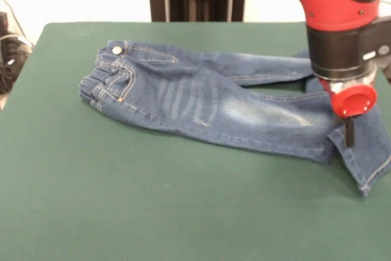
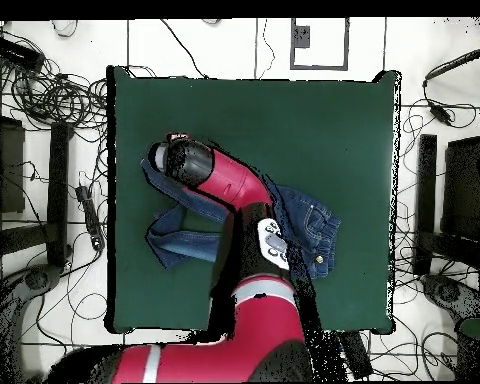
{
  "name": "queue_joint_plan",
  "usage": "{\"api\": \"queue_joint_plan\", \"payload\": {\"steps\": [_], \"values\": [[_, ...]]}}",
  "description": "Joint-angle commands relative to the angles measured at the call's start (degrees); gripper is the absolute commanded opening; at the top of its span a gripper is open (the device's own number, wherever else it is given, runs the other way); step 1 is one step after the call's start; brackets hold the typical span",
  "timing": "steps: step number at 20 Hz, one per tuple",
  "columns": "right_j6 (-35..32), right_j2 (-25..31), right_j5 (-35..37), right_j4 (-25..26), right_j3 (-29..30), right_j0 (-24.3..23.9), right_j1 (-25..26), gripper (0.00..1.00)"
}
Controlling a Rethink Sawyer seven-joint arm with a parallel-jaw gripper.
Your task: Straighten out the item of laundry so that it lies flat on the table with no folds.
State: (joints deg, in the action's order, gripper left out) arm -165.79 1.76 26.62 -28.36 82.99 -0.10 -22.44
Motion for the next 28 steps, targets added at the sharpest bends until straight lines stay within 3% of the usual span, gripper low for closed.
{"api": "queue_joint_plan", "payload": {"steps": [1,4,10,19,23,28], "values": [[11.0,10.9,8.7,5.1,9.8,-2.7,-6.2,1.0],[10.7,12.0,10.7,6.8,11.0,-4.1,-8.2,1.0],[8.0,8.7,12.8,11.9,10.7,-2.9,-10.1,1.0],[5.4,-4.3,10.7,27.4,5.7,2.4,-6.6,1.0],[10.4,-3.5,10.8,33.5,5.8,-0.7,-7.8,1.0],[19.3,0.9,12.4,41.0,6.2,-7.8,-10.2,1.0]]}}
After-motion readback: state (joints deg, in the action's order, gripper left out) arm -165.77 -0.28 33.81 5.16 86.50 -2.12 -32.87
